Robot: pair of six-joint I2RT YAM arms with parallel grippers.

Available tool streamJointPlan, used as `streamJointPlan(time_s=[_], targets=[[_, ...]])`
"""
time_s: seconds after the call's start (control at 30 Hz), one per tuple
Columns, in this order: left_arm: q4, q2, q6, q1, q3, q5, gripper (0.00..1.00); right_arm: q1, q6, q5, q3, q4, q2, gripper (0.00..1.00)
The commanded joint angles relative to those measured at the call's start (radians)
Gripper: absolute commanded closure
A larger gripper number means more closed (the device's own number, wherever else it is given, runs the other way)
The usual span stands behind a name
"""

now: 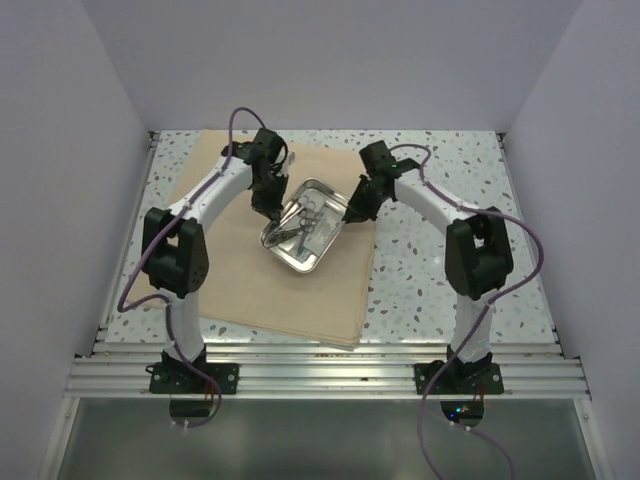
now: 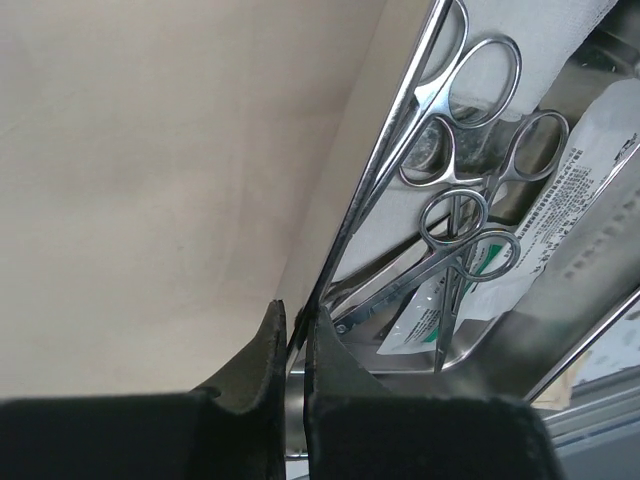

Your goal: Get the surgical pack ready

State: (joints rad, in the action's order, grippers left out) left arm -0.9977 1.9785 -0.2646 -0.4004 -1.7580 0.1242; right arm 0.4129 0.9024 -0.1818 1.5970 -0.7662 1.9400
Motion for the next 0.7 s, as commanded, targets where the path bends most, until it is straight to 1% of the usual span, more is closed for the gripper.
streamJointPlan(time_s=[0.0, 0.03, 0.1, 0.23, 0.3, 0.4, 0.63, 0.67], targets=[[0.139, -0.003, -0.036, 0.060, -0.047, -0.087, 1.00, 0.145, 0.096, -0.203, 0.056, 0.059, 0.066, 1.00], [0.131, 0.022, -0.030, 0.089, -0.067, -0.090, 1.00, 0.158, 0.108, -0.212, 0.067, 0.089, 0.089, 1.00], [0.111, 0.048, -0.015, 0.115, -0.095, -0.104, 1.00, 0.187, 0.122, -0.225, 0.124, 0.088, 0.161, 1.00], [0.096, 0.106, 0.014, 0.165, -0.165, -0.121, 1.00, 0.217, 0.156, -0.237, 0.175, 0.100, 0.232, 1.00], [0.088, 0.129, 0.024, 0.178, -0.184, -0.121, 1.00, 0.230, 0.184, -0.237, 0.182, 0.107, 0.243, 1.00], [0.088, 0.167, 0.040, 0.192, -0.209, -0.179, 1.00, 0.245, 0.208, -0.235, 0.184, 0.116, 0.258, 1.00], [0.116, 0.230, 0.036, 0.206, -0.219, -0.182, 1.00, 0.287, 0.214, -0.212, 0.170, 0.097, 0.266, 1.00], [0.120, 0.232, 0.034, 0.206, -0.218, -0.179, 0.98, 0.288, 0.196, -0.219, 0.169, 0.093, 0.267, 1.00]])
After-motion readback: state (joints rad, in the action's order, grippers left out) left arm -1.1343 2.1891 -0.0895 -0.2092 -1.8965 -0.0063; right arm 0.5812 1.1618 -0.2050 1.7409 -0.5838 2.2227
